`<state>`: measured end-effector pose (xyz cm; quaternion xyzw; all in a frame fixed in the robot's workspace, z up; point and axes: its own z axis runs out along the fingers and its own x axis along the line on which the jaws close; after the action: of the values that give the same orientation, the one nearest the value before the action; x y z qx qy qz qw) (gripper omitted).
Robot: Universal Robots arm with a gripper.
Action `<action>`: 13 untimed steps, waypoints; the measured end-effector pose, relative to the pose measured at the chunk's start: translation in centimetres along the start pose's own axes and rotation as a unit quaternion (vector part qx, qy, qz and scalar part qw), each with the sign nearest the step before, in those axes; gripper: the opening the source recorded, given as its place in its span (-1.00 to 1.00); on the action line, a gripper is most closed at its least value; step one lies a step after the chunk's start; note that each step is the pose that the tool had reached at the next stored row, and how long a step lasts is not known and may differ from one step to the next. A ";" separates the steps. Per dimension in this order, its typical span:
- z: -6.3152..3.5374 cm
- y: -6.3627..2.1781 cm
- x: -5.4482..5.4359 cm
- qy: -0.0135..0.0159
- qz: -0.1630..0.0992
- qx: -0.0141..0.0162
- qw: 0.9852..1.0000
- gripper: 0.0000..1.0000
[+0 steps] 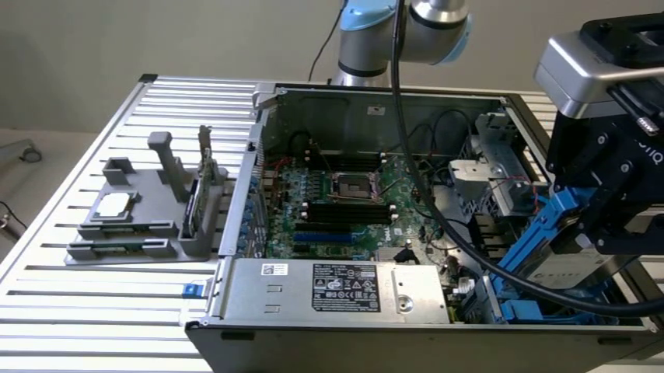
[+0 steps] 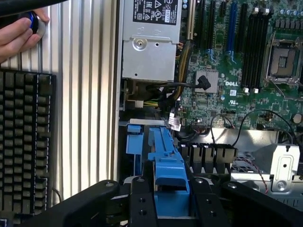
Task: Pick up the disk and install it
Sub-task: 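Pick up the disk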
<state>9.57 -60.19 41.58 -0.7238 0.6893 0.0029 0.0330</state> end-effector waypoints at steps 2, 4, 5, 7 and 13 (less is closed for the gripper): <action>0.01 0.00 0.0 0.000 0.000 0.000 1.000 -0.35; 0.02 0.01 0.1 0.000 -0.001 0.000 1.000 -0.35; 0.03 0.01 0.1 -0.001 -0.001 0.000 1.000 -0.35; 0.07 0.01 0.1 -0.001 -0.002 0.000 1.000 -0.35; 0.08 -0.06 0.2 -0.001 -0.006 0.000 1.000 -0.35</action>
<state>9.64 -60.35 41.50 -0.7276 0.6852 0.0036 0.0335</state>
